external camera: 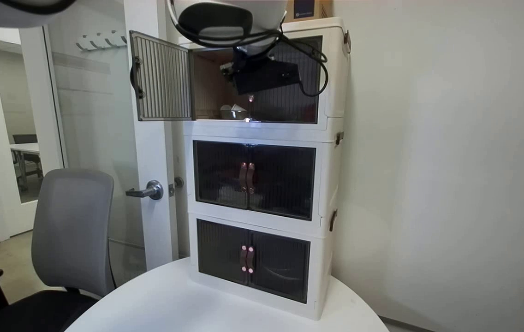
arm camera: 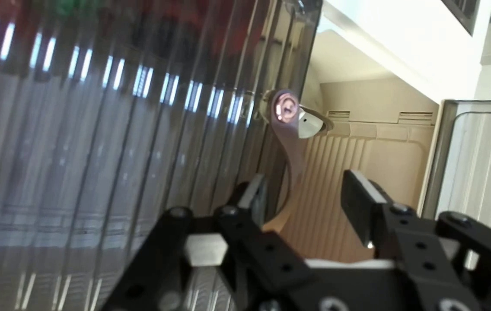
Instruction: Open the doors of the top compartment of the cabinet.
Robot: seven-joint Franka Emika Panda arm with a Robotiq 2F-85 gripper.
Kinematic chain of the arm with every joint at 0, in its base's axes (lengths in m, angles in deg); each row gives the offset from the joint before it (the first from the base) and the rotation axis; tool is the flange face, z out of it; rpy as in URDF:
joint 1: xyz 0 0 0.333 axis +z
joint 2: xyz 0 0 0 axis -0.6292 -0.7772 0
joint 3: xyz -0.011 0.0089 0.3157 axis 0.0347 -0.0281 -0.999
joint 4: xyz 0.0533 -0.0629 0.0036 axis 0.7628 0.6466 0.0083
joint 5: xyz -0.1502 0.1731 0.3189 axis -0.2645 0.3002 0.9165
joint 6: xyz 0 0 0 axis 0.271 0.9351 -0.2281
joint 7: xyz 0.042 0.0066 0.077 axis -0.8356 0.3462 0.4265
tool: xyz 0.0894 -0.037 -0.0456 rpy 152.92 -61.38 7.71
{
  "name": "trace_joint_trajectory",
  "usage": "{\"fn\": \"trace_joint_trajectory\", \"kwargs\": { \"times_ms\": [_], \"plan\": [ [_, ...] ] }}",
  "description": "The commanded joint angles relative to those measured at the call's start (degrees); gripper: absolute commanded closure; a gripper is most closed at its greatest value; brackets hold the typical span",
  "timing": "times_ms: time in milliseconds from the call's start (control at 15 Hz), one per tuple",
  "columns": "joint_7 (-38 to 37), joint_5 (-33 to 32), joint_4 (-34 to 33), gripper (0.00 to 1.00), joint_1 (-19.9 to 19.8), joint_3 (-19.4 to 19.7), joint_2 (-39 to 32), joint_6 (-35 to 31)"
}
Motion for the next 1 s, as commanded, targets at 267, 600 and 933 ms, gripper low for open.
{"fn": "trace_joint_trajectory", "kwargs": {
  "times_ms": [267,600,933],
  "plan": [
    [-2.48,-0.4,0.41,0.97,-0.79,0.18,-0.27,5.72],
    [-4.26,-1.07,0.84,0.91,-1.12,1.27,-0.93,7.76],
    [-6.04,-1.88,1.5,0.91,-1.13,3.2,-1.08,9.45]
  ]
}}
